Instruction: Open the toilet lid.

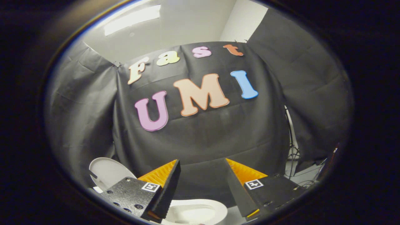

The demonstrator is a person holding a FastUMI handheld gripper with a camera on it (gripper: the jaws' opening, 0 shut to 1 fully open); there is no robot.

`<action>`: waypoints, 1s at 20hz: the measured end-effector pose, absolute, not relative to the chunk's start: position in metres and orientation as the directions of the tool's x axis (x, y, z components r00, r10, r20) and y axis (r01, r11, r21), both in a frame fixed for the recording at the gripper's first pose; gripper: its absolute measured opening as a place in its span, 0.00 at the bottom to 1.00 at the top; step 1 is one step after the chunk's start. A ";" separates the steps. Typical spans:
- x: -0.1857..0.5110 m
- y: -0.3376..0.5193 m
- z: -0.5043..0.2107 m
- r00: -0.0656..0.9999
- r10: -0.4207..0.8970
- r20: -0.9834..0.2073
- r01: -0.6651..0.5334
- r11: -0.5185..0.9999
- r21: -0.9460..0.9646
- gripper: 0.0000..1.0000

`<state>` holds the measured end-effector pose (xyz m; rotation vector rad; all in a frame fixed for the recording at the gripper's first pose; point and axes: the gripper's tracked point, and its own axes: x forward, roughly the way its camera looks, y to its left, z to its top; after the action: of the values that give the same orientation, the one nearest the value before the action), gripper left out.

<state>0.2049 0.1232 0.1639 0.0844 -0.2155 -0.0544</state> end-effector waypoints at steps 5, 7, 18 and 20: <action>0.200 0.064 0.124 0.987 -0.107 0.123 0.097 0.992 0.086 0.84; 0.200 0.046 0.112 0.989 -0.111 0.093 0.103 0.990 0.093 0.84; 0.215 -0.015 0.067 1.000 -0.003 0.004 0.003 0.982 0.190 0.81; 0.207 -0.028 0.060 1.000 0.006 -0.029 -0.001 0.983 0.181 0.81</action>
<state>0.2074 -0.0276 0.0603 0.1821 0.0299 0.0038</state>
